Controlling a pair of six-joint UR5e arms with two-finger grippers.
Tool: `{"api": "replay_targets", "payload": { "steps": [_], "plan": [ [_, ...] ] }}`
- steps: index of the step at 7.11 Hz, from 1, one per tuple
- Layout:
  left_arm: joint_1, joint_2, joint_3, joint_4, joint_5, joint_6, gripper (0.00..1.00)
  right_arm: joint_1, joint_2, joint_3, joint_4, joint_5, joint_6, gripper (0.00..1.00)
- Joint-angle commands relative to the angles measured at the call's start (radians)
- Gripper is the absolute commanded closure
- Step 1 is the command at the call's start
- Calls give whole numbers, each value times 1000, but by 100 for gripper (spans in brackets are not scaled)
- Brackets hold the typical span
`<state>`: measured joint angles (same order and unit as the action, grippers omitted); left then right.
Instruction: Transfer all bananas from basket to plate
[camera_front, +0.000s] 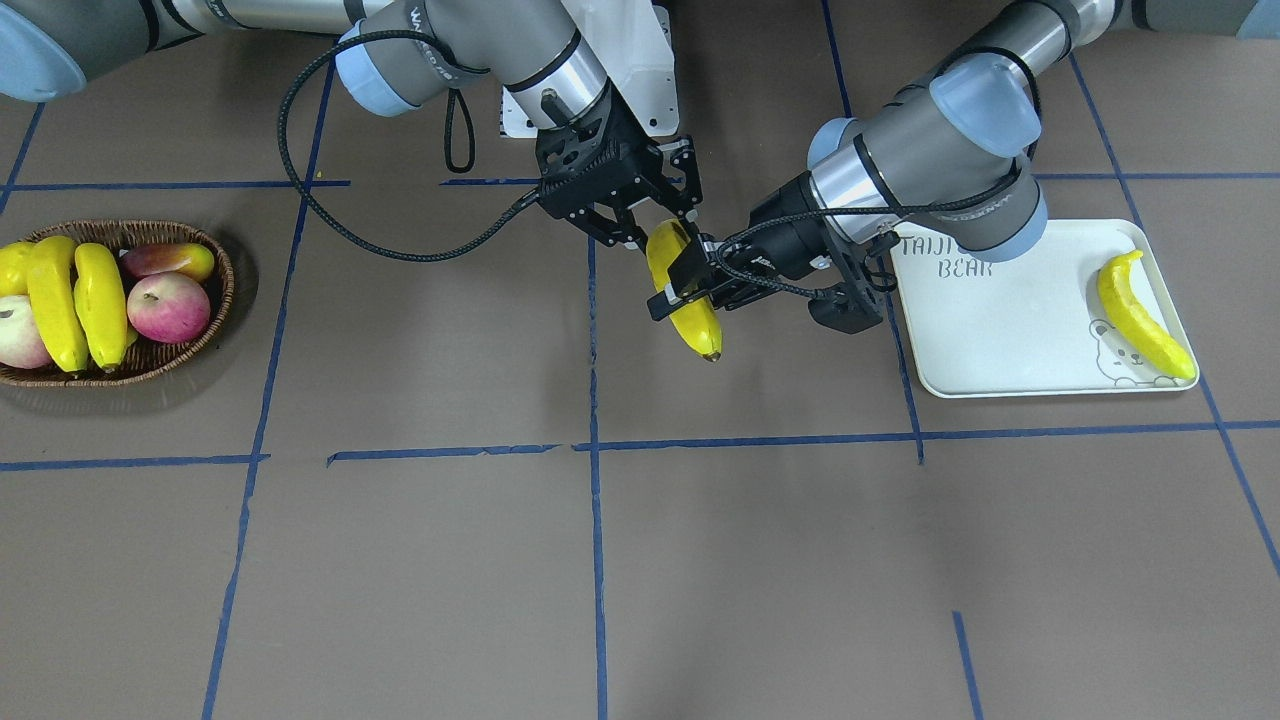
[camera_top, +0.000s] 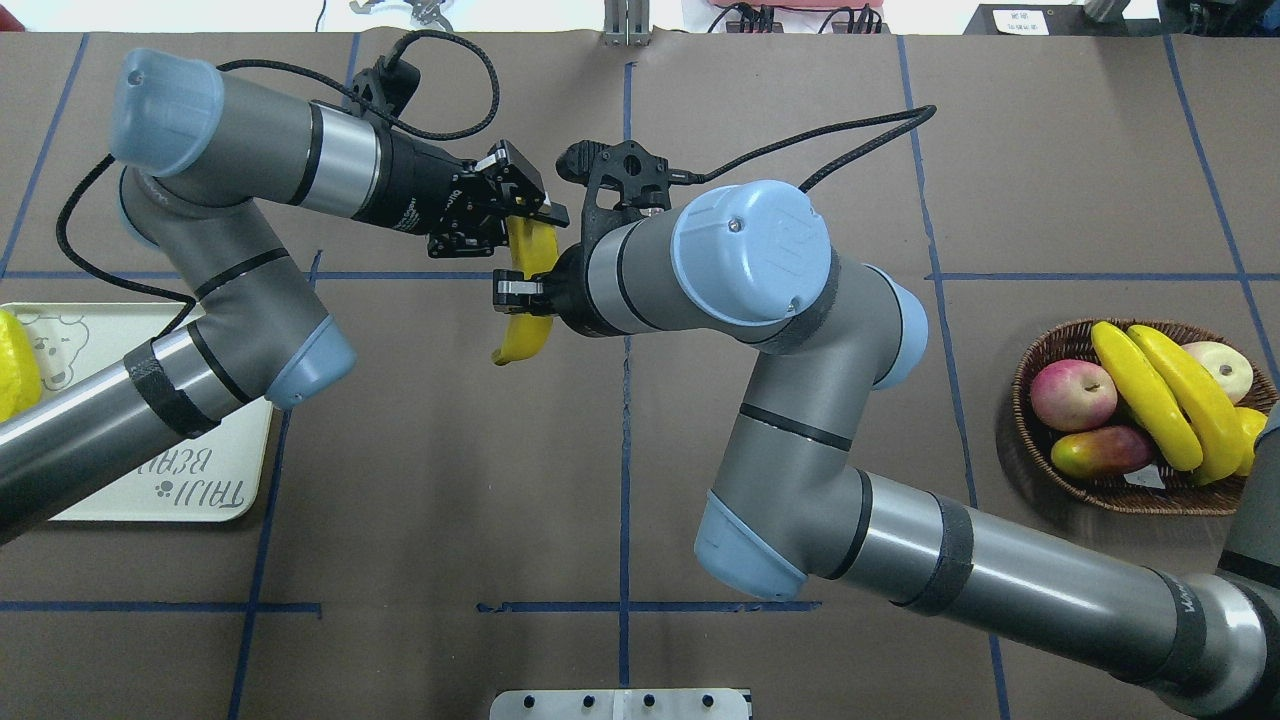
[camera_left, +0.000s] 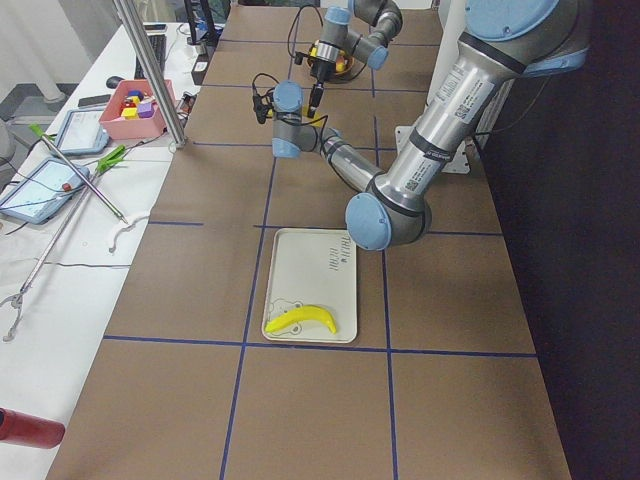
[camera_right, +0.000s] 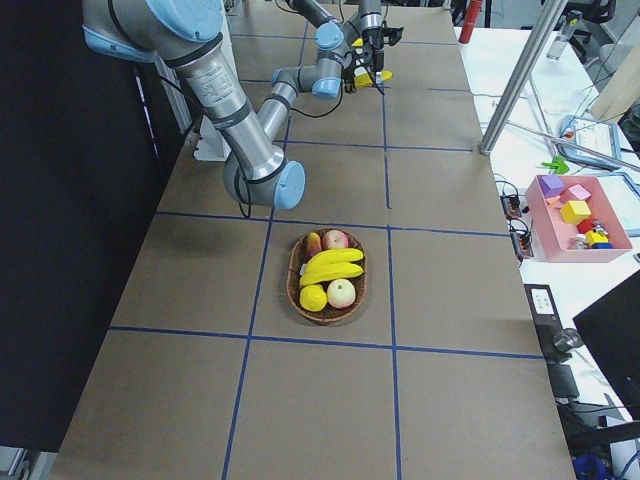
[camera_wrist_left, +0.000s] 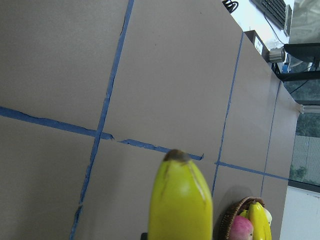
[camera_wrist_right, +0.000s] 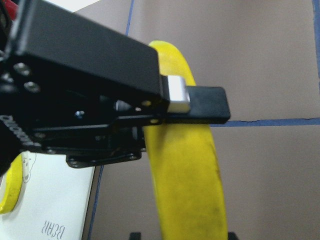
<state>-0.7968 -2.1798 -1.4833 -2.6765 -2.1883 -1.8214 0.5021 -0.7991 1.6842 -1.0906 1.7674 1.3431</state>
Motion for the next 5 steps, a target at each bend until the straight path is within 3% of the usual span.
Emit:
{"api": "replay_targets", "payload": {
  "steps": [1, 3, 5],
  "plan": [
    [-2, 26, 0, 1, 1, 2, 100, 10, -2, 15, -2, 7, 13, 0],
    [-40, 98, 1, 1, -10, 10, 100, 42, -12, 17, -15, 44, 10, 0],
    [-148, 231, -3, 1, -54, 20, 100, 99, -101, 14, -18, 124, -2, 0]
  ]
}}
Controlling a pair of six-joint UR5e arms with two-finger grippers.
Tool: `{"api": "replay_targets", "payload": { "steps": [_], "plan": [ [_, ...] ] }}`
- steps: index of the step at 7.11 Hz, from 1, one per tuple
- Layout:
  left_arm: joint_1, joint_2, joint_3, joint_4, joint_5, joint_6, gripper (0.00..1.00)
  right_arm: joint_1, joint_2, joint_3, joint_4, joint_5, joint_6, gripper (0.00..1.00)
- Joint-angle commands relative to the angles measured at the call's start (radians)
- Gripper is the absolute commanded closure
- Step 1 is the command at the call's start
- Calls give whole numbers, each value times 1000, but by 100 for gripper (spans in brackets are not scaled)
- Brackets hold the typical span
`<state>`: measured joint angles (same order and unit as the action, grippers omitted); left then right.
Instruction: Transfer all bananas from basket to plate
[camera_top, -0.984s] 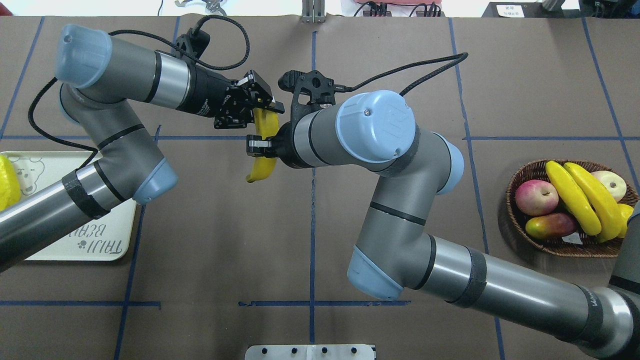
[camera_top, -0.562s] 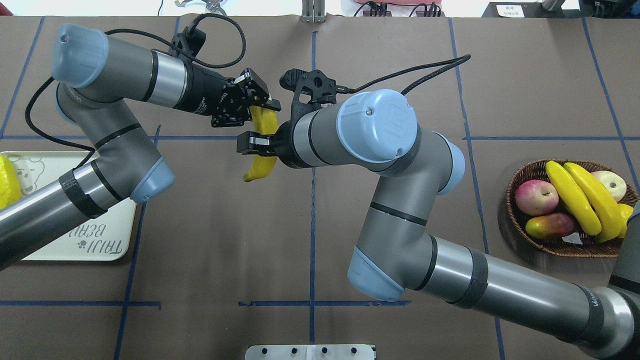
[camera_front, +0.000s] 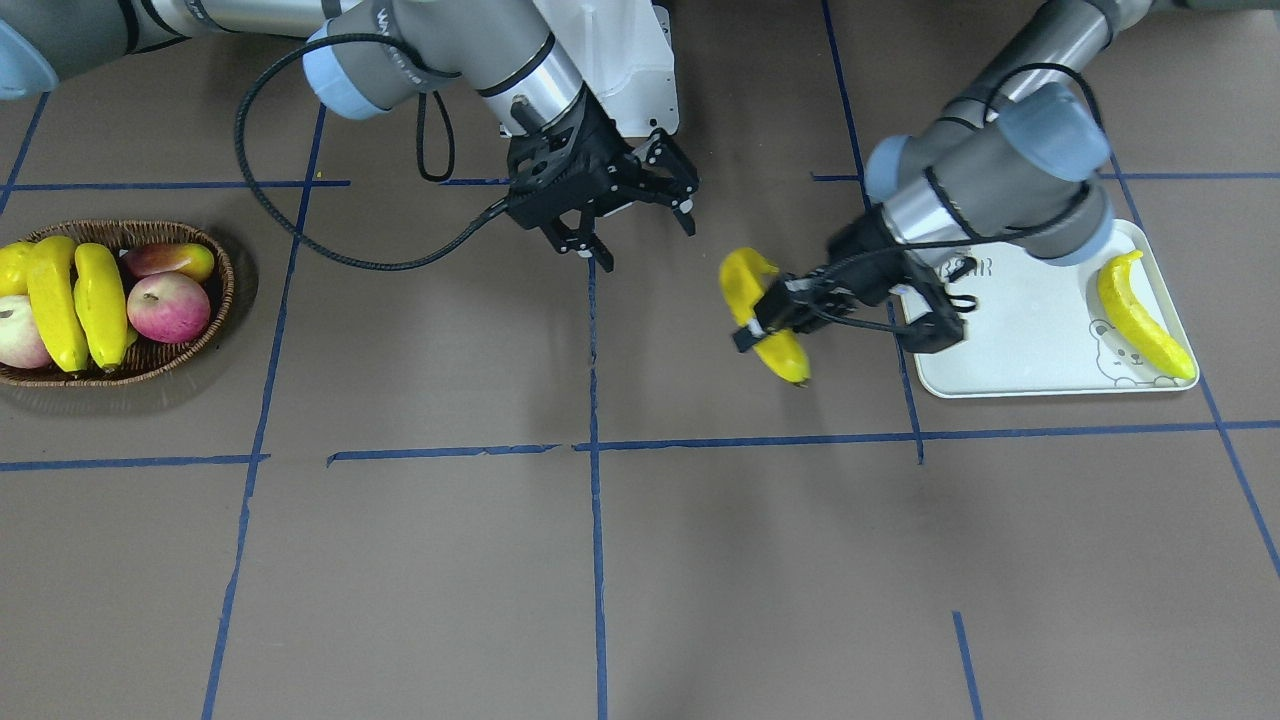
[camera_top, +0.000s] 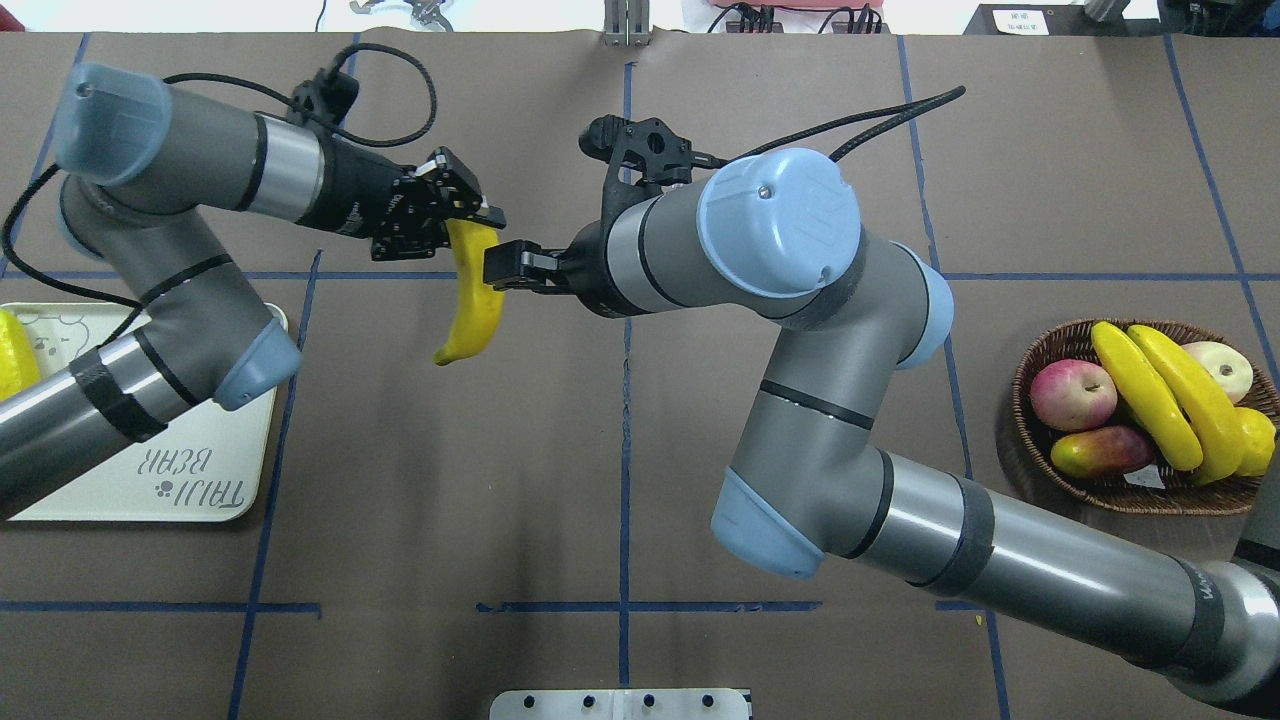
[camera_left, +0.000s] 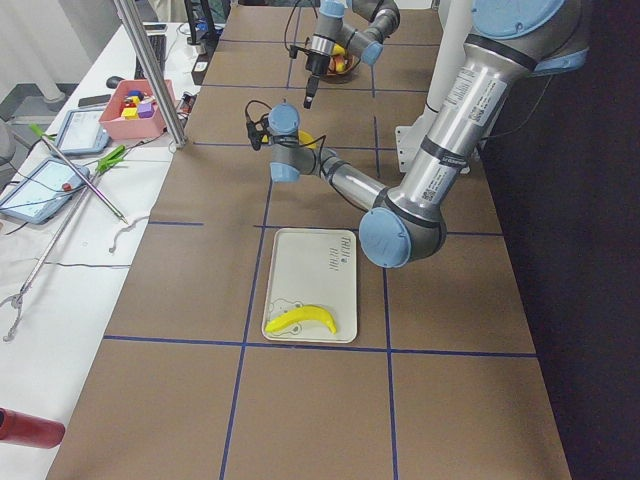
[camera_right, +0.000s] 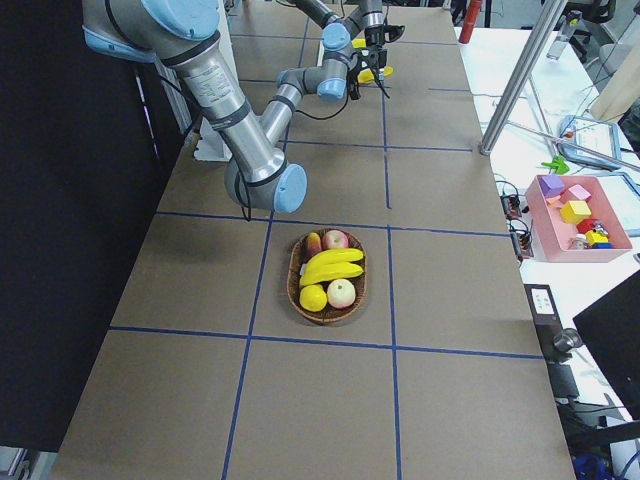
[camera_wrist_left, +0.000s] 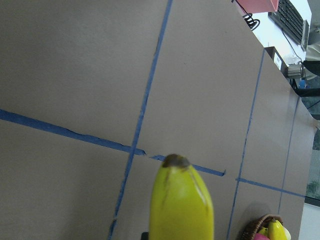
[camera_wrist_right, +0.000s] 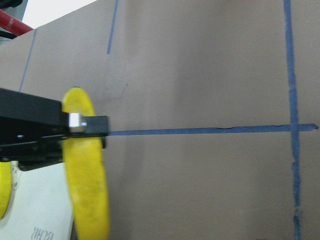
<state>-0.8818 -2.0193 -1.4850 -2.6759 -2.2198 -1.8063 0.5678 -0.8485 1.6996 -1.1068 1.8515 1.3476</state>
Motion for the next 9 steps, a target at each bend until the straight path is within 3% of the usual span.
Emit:
{"api": "replay_targets", "payload": {
  "steps": [1, 3, 6, 7, 8, 9],
  "plan": [
    [-103, 146, 0, 5, -38, 5, 100, 55, -88, -6, -14, 46, -48, 0],
    [-121, 326, 15, 7, -32, 231, 100, 87, -93, -5, -157, 55, -135, 0],
    [-167, 416, 162, 22, -34, 474, 100, 98, -96, -5, -191, 60, -145, 0],
    [-181, 424, 195, 22, -35, 535, 94, 98, -98, -6, -191, 60, -145, 0],
    [-204, 427, 198, 21, -37, 547, 54, 98, -96, -6, -191, 60, -145, 0],
    [-233, 429, 196, 19, -43, 574, 1, 99, -96, -6, -191, 61, -145, 0]
  ]
}}
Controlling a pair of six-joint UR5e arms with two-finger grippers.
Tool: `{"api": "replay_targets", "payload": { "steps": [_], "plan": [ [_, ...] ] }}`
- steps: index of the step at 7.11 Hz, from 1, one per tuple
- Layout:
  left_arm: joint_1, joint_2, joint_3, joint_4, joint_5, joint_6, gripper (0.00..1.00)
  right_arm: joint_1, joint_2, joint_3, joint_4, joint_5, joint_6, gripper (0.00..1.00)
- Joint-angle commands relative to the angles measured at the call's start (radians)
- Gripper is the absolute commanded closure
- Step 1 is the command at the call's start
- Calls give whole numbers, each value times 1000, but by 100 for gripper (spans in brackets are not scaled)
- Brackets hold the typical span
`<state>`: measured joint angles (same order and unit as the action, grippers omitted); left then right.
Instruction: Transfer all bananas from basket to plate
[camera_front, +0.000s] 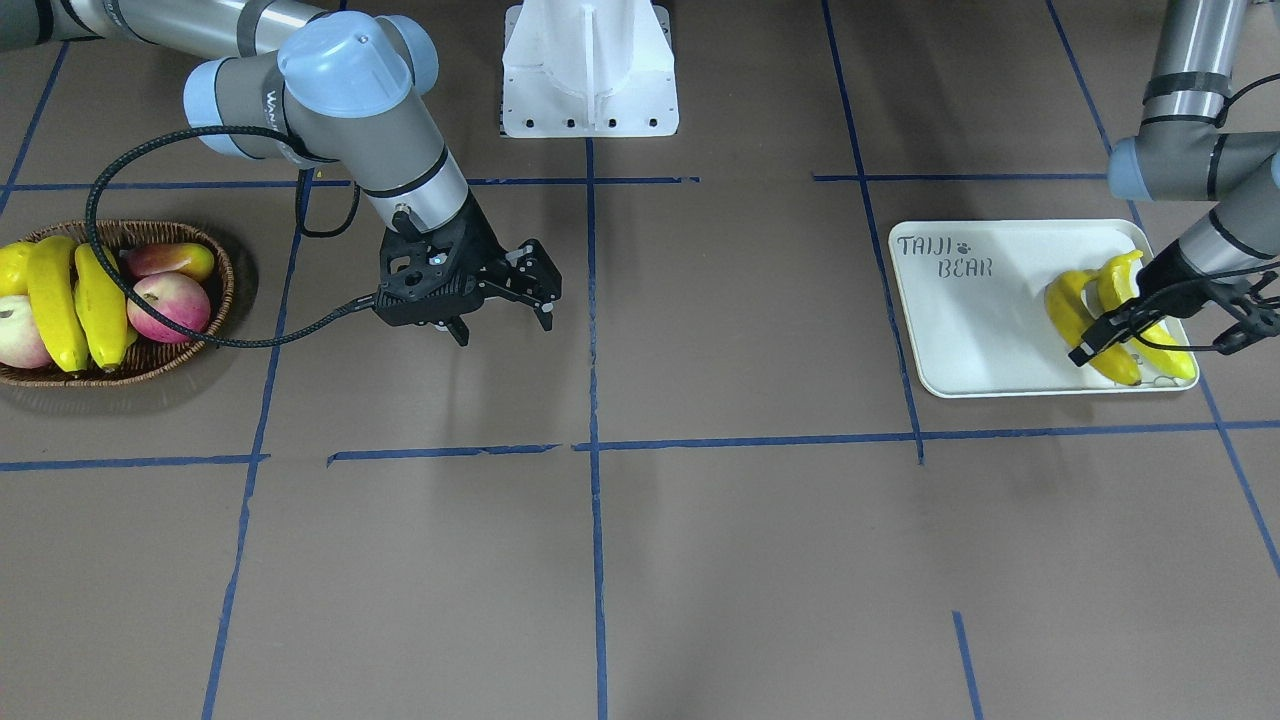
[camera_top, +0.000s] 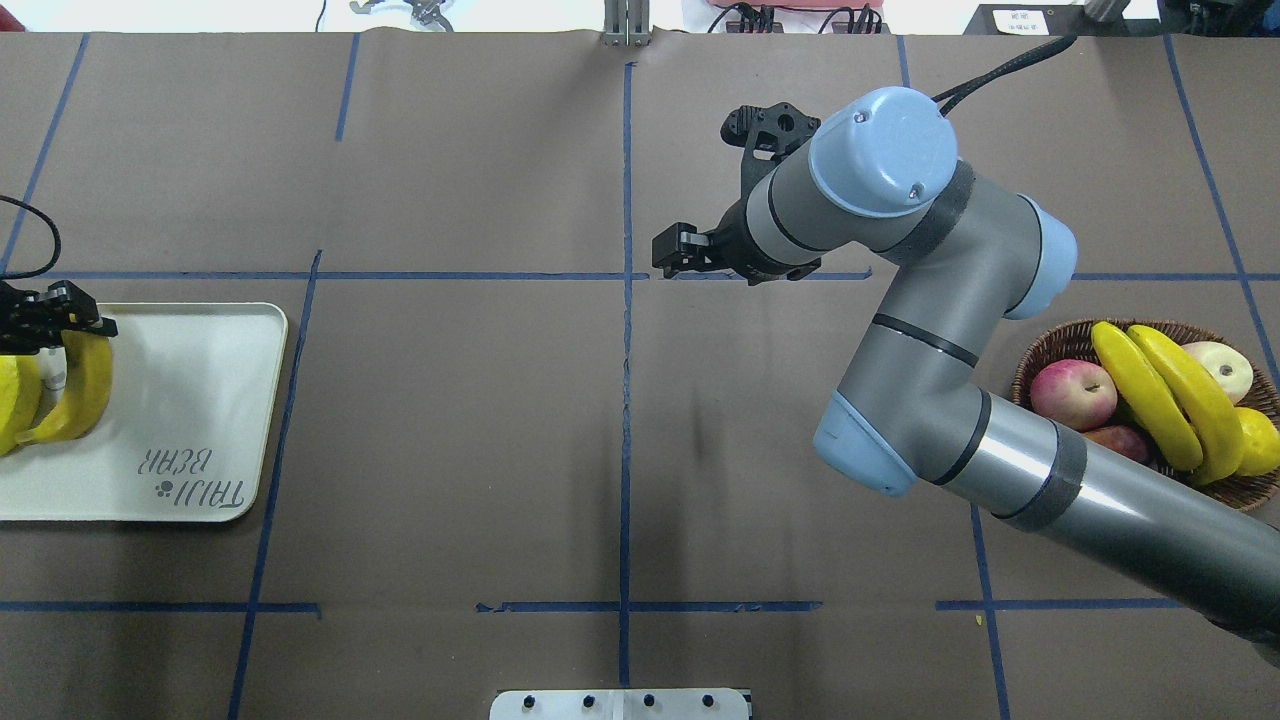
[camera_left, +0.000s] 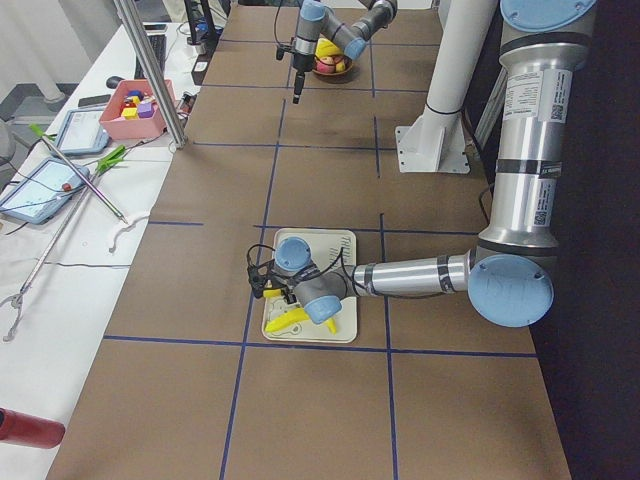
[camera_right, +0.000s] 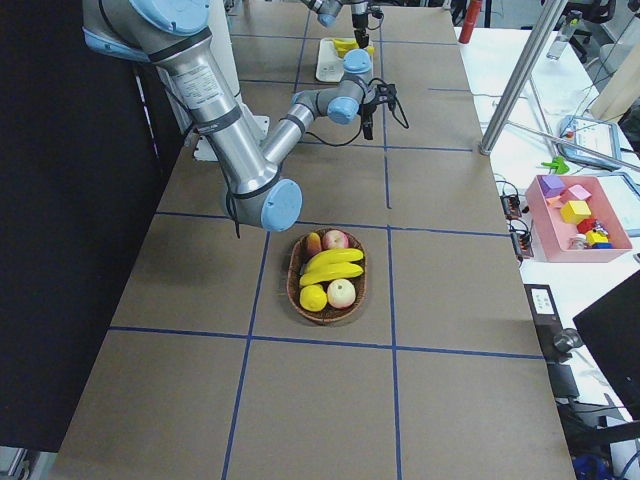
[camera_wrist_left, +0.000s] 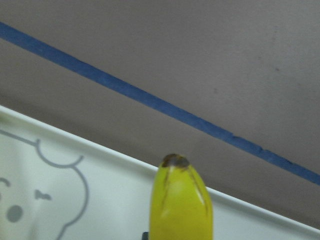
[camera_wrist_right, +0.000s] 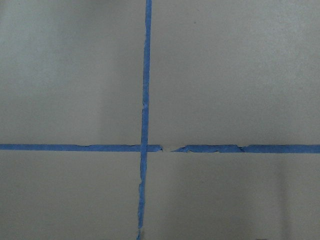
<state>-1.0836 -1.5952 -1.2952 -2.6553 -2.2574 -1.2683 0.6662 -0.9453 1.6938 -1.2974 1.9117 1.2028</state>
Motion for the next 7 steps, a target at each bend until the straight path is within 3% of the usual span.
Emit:
{"api": "replay_targets", "payload": {
  "steps": [1, 3, 4, 6, 7],
  "plan": [
    [-74, 3, 7, 0, -74, 55, 0, 6, -1, 1, -2, 3, 0, 0],
    [-148, -6, -12, -2, -223, 55, 0, 54, -32, 10, -3, 71, -2, 0],
    [-165, -6, -85, -3, -214, 55, 0, 106, -71, 39, -37, 123, -40, 0],
    [-154, -80, -139, -3, -173, 44, 0, 134, -241, 262, -234, 121, -301, 0],
    [-97, -107, -169, -2, -125, 21, 0, 148, -351, 336, -243, 116, -369, 0]
  ]
}}
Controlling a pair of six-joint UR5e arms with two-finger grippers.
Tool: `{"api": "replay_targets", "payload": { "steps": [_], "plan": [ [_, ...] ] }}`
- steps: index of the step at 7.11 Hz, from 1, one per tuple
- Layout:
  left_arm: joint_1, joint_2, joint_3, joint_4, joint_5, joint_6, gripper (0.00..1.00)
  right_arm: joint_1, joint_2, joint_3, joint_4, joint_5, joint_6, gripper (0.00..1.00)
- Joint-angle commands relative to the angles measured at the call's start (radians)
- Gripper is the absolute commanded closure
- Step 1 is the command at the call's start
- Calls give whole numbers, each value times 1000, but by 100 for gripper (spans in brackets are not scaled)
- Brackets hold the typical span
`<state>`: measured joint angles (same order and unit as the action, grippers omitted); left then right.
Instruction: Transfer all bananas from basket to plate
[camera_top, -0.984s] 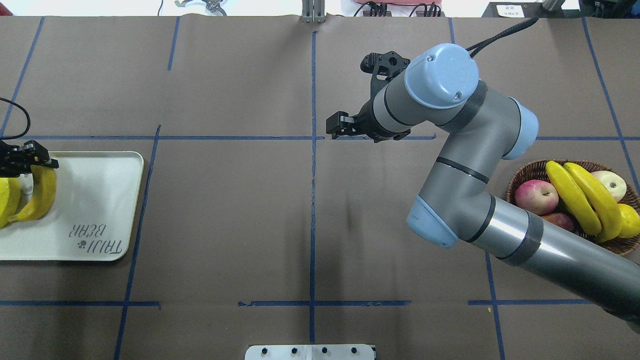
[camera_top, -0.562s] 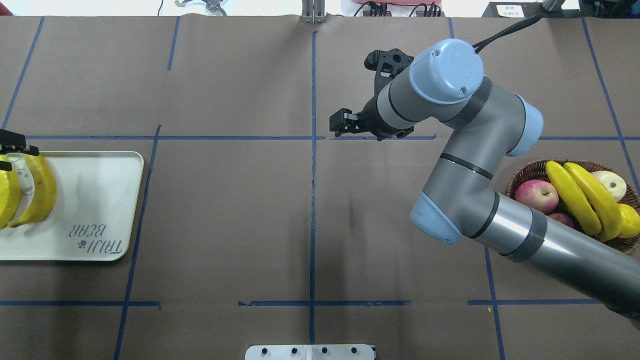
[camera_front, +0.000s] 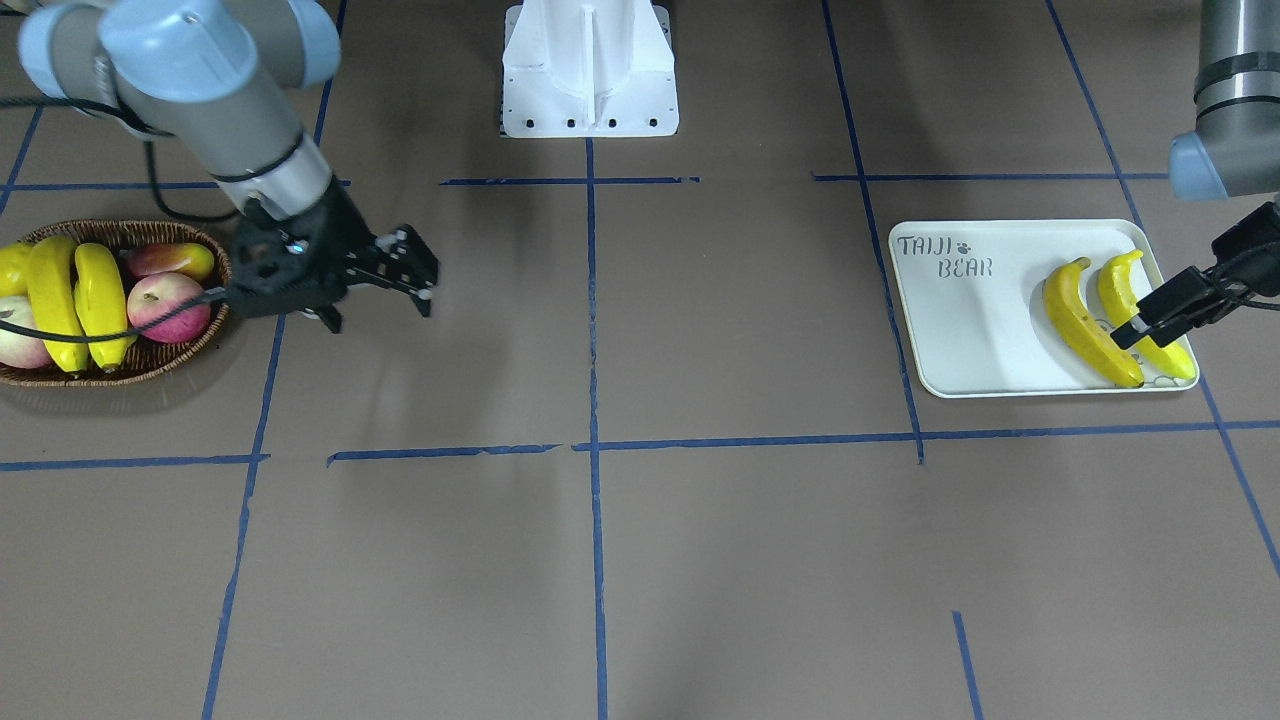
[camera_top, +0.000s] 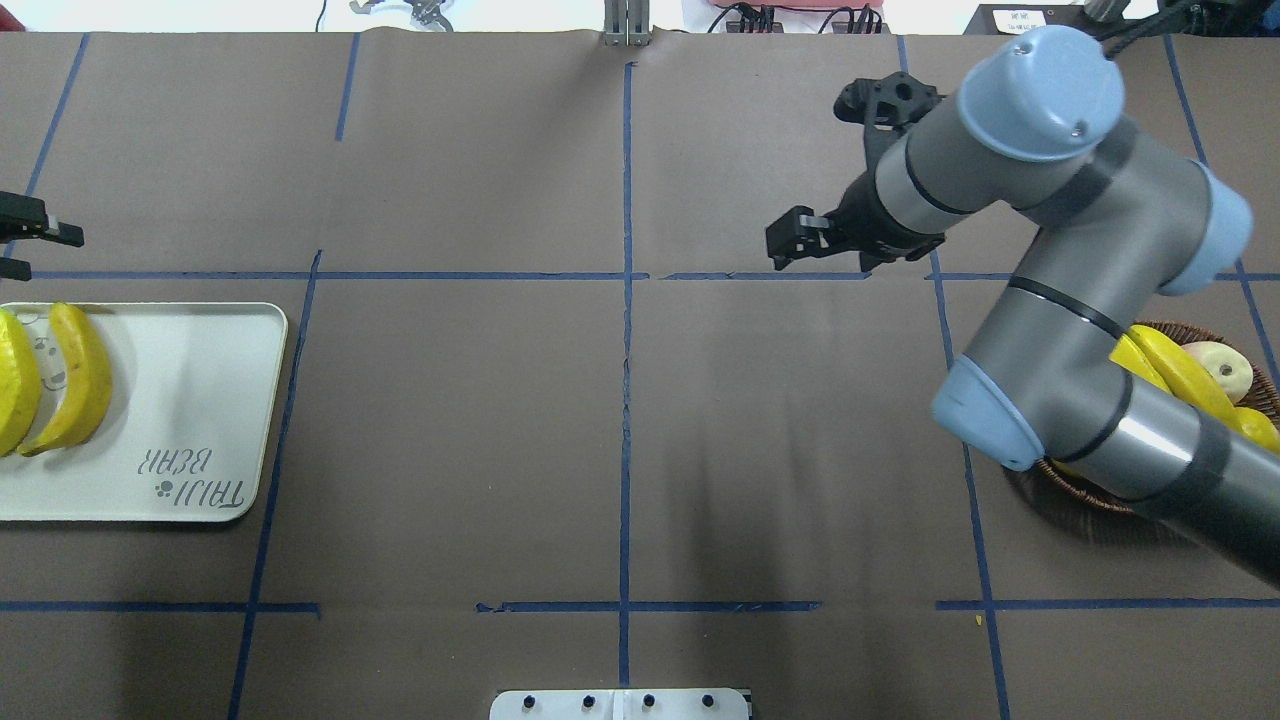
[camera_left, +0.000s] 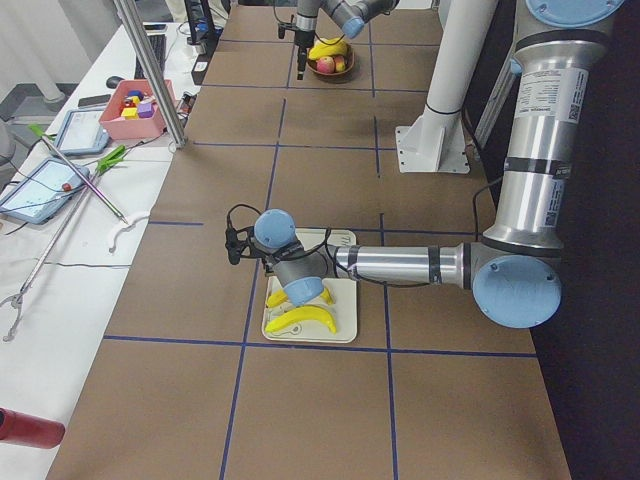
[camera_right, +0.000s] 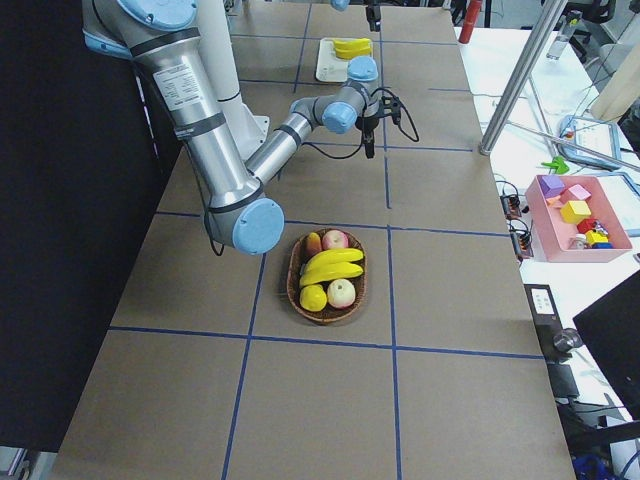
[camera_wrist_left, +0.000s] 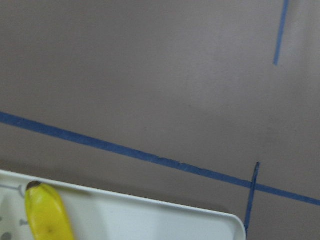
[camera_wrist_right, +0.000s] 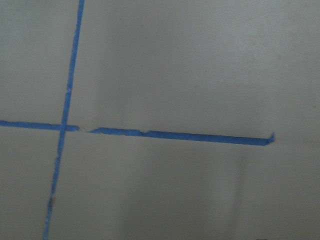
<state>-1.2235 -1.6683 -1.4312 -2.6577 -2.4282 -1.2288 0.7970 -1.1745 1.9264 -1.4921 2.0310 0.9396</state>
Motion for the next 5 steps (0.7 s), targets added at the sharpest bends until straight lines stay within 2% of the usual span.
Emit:
{"api": "replay_targets", "payload": {
  "steps": [1, 2, 3, 4, 5],
  "plan": [
    [106, -53, -64, -1, 99, -140, 0, 24, -227, 164, -45, -41, -166, 0],
    [154, -71, -87, 1, 144, -188, 0, 21, -351, 215, -12, -113, -244, 0],
    [179, -71, -92, 1, 156, -189, 0, 21, -469, 229, 80, -126, -261, 0],
    [182, -71, -94, -1, 156, -189, 0, 21, -607, 221, 227, -149, -309, 0],
    [182, -71, -94, -1, 158, -189, 0, 24, -707, 173, 412, -126, -367, 0]
  ]
}}
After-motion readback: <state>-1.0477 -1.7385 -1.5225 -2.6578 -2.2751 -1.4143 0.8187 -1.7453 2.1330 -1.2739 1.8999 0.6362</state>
